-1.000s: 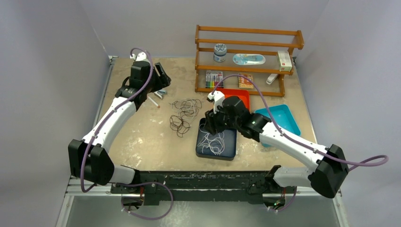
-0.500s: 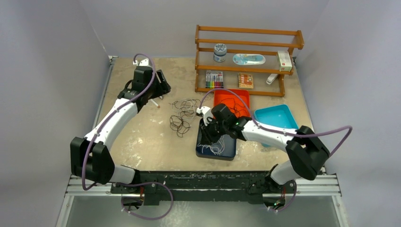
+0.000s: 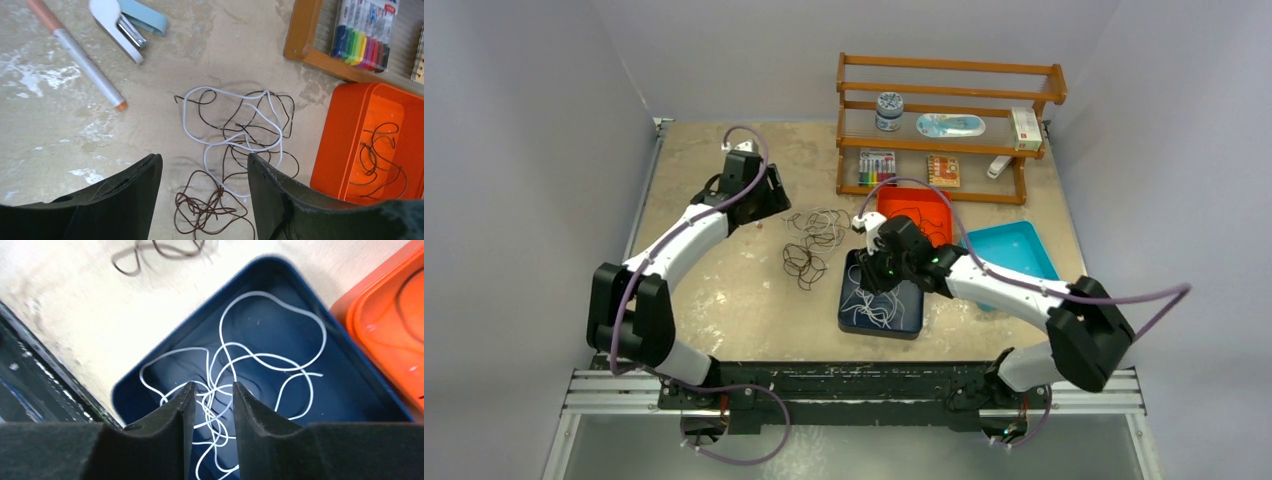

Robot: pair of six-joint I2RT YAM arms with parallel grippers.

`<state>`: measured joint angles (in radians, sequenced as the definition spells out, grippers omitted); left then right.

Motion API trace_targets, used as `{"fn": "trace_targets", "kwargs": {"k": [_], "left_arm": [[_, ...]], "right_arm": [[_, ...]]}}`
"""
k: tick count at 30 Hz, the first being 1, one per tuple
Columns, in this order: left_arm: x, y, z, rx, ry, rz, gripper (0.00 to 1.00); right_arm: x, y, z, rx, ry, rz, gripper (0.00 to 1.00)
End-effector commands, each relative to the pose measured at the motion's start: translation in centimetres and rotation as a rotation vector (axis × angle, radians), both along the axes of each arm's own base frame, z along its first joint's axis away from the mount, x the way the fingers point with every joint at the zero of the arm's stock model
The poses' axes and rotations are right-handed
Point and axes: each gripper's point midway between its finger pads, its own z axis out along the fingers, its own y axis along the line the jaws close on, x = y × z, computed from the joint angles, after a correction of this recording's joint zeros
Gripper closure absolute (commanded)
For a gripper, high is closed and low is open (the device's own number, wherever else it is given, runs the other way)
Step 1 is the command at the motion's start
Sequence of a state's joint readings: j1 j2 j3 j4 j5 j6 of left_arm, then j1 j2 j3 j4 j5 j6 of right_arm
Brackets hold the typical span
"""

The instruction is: Untangle the cables

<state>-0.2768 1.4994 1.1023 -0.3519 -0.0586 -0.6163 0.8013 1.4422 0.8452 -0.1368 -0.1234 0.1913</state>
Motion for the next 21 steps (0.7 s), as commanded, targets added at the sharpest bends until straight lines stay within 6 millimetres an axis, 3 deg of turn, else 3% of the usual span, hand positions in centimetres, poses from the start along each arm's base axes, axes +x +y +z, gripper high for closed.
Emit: {"fn": "trace_targets", "kwargs": {"k": [1,5,10,16,21], "left_arm": [[1.0,-2.9,0.6,0.006,-0.065,-0.069,0.38],[0.7,-5.6,0.0,0.057,-0.065,-0.130,0.39],[0.8,-9.0,-1.7,0.076,-0.062,-0.223,0.43],[1.7,-10.1,-4.1,0.135,-0.030,-0.266,0.52],[2.1,-10.4,-4.8,0.158,-0.035,-0.288,0.55]], "right_arm": [[2.3,1.5,7.5,0.168,-0.180,-0.020,0.62],[2.6,1.2,10.4,0.261,-0.251,-0.045,0.60],[4.1,-0.6,11.4,0.300,-0.300,-0.141,0.63],[5.0,-1.5,11.1,0.329,-0.293,-0.168,0.65],[5.2,-1.9,10.9,0.321,-0.299,-0.167,0.65]]}}
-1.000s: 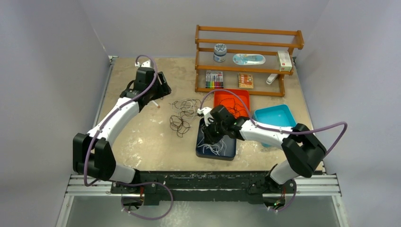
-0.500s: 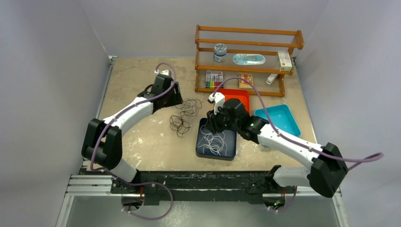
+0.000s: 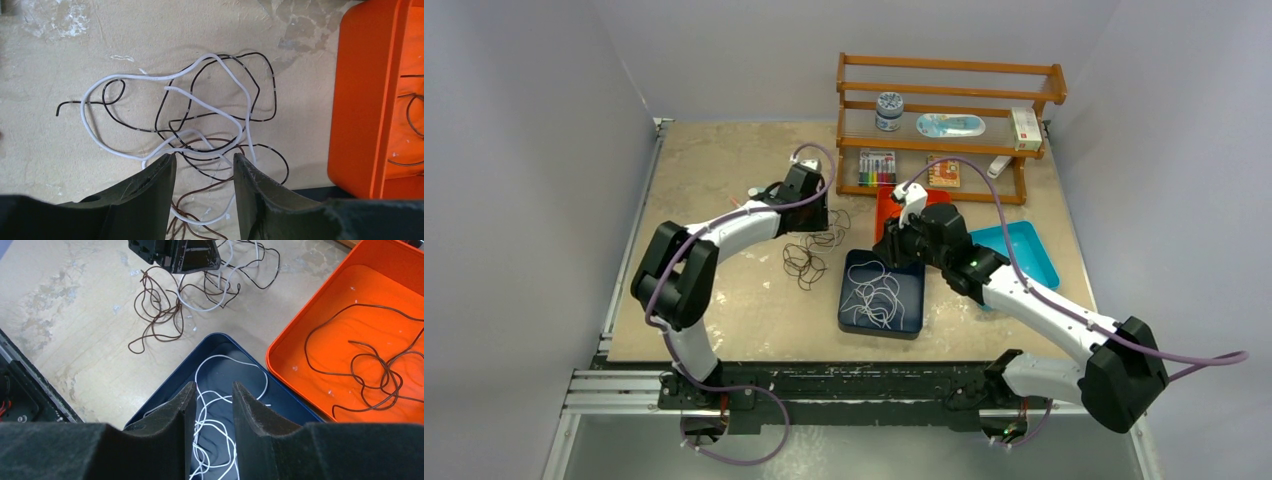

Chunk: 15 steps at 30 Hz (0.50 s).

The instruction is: Untangle the cables

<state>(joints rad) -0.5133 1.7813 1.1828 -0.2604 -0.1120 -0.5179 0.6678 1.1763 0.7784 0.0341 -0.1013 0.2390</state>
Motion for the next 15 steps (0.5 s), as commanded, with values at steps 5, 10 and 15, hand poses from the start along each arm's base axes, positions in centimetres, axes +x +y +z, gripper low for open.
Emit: {"fn": "trace_targets", "kwargs": {"k": [5,10,15], "left_arm": [[2.3,-2.2,2.4,-0.018,-0.099,-0.084,0.57],[2.3,-2.6,1.8,-0.011,-0.093,-0.098,0.58],[2.3,-2.8,0.7,-0.006,-0.072,-0.103,0.62]], "right_arm": [[0.7,0.6,1.4,0.049,-0.047,0.017,0.65],[0.8,0.7,1.2,0.051,-0.041,0.015,0.65],[0.8,0.7,1.1,0.048,-0.038,0.013,0.65]]}}
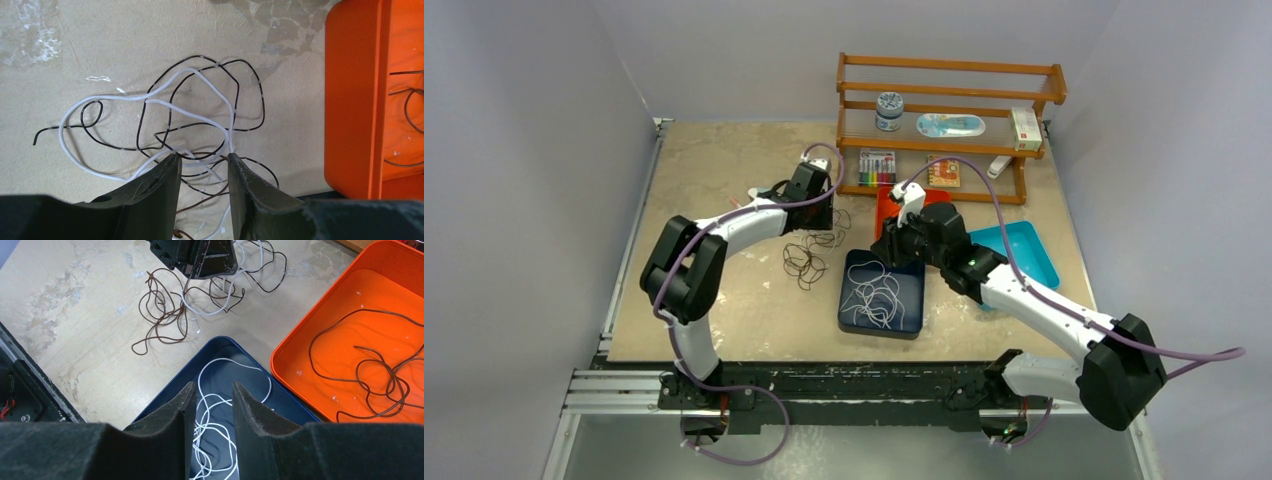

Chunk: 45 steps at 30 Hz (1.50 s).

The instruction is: Untangle the cables

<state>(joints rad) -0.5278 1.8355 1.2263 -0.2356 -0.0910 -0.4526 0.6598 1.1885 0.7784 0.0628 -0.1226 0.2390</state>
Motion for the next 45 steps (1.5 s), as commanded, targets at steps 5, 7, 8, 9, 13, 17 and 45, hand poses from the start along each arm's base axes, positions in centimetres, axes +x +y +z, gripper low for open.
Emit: {"fn": "trace_targets", "kwargs": {"k": [5,7,8,9,13,17,45], "left_arm": [[1.1,-1.6,1.3,-0.033,-0.050,-0.038,0.62],[1.0,-1.6,1.8,-0.041,-0.061,-0.034,0.62],[1.0,-1.6,2.0,-0.046,-0.069,-0.032,0.62],[1.0,-1.7,2.3,-0.054,-0.076,-0.033,0.61],[0.9,-2.1,2.1,-0.075,-0.074,-0.049,0.61],[1.0,-1.9,1.1,-0.056,-0.067,-0.037,0.61],[2.8,-1.3,5.9,-0.057,-0.193,0.006,1.00]], "right_arm": [[0.6,0.3,0.8,0.026,-0.030,0.002,0.65],[0.6,0.4,0.7,0.026,-0.028,0.003,0.65],[0.6,0.4,0.8,0.027,-0.031,0.004,0.65],[0.7,0.5,0.8,0.029,-0.031,0.005,0.65],[0.8,0.6,0.9,0.028,-0.033,0.008,0.65],[0.8,0.4,0.8,0.021,-0.035,0.004,0.65],[1.5,0.0,2.1,0.012,-0.081,-0.020,0.62]]}}
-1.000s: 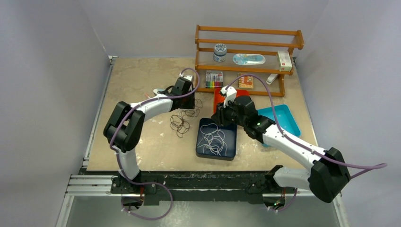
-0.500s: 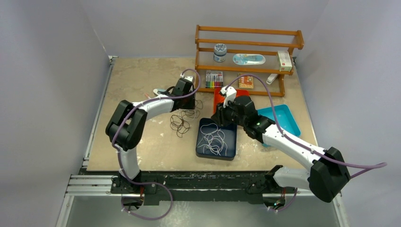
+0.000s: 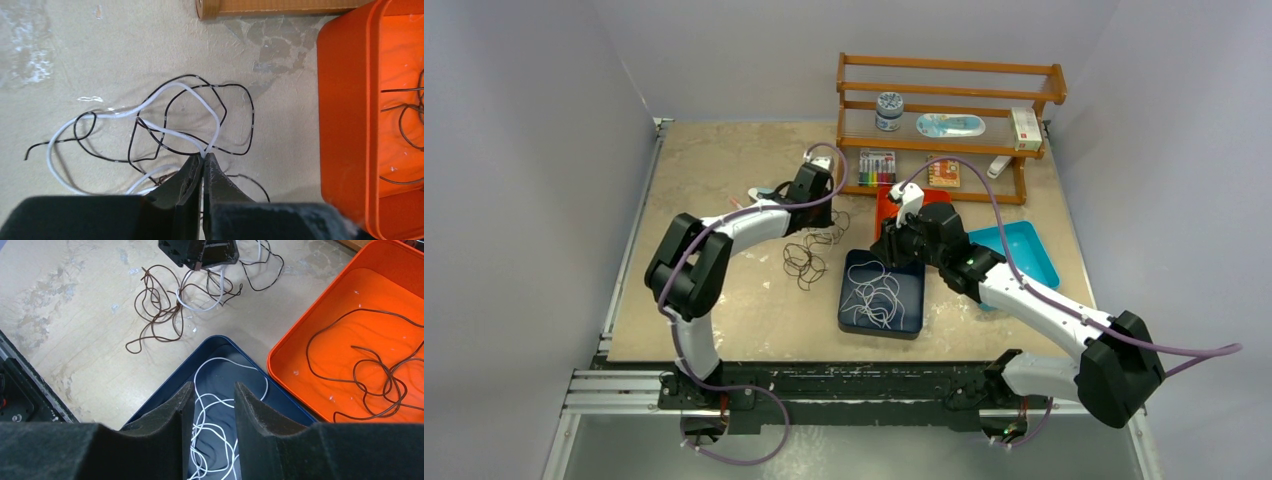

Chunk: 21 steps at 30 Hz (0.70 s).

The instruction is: Untangle the cables

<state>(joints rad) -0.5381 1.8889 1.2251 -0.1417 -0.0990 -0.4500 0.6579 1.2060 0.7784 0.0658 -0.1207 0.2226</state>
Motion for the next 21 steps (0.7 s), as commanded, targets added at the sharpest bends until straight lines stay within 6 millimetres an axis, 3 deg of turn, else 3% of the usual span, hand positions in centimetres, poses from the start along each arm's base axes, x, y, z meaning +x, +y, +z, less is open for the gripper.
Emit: {"fn": "trace_targets", "kwargs": {"k": [1,6,12,16,21], "left_arm": [[1.4,0.0,8.0,-0.043,-0.166,0.016,1.00],[0.2,0.9,12.1,-0.040,-0.200,0.003,1.00],[-1.5,1.6,14.8,-0.032,-0.199,-0.034,1.00],[-2.2,1.8,17.3,-0.054,-0.228,-0.048,1.00],[-2.5,1.8,23.8,-0.134,-0.340,-0.045,1.00]], "right_arm": [[1.4,0.0,3.0,0.040,-0.093,-0.030,0.61],[2.2,0.0,5.3,0.091,-0.164,-0.066,0.56],[3.2,0.1,8.4,0.174,-0.258,-0.103,0.52],[3.7,1.0,8.7,0.213,-0.257,-0.089,0.52],[3.8,2.9,9.4,0.284,-0.285,-0.005,0.50]]}}
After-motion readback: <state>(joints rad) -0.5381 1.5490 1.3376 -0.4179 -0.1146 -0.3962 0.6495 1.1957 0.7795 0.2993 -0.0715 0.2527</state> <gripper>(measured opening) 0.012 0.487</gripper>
